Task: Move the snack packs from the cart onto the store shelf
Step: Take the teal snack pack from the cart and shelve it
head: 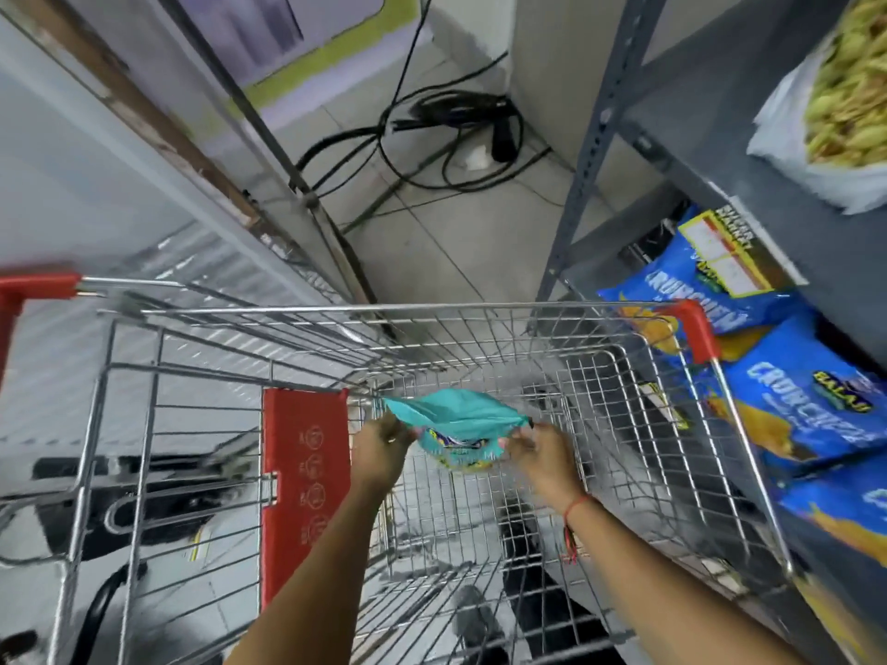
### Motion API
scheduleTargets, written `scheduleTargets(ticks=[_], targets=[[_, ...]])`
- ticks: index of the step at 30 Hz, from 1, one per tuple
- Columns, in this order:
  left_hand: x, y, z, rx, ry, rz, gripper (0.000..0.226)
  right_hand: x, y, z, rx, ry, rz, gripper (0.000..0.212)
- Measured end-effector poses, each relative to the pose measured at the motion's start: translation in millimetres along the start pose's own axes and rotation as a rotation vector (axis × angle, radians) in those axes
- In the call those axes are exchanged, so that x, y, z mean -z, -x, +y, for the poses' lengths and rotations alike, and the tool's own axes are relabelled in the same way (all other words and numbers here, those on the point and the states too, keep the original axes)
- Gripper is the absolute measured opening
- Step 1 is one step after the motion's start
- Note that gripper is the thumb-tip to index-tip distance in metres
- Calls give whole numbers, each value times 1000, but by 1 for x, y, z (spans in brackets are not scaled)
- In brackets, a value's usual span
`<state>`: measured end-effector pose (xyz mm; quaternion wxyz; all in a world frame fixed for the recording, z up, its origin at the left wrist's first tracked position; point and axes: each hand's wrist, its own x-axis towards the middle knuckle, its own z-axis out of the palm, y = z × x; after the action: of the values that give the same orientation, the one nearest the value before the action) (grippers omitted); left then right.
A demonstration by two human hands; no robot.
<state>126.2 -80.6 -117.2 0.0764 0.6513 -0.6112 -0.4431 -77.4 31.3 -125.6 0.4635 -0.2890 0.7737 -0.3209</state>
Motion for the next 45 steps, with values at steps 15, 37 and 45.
scheduleTargets(ticks=[15,37,45], targets=[[46,130,217,-648,383,-76,34,164,157,-97,372,-76,560,34],[34,276,423,-922,579,-301,38,313,345,-173,483,-419,989,21],[-53,258,446,-907,484,-289,43,354,302,-122,343,-407,1090,20]])
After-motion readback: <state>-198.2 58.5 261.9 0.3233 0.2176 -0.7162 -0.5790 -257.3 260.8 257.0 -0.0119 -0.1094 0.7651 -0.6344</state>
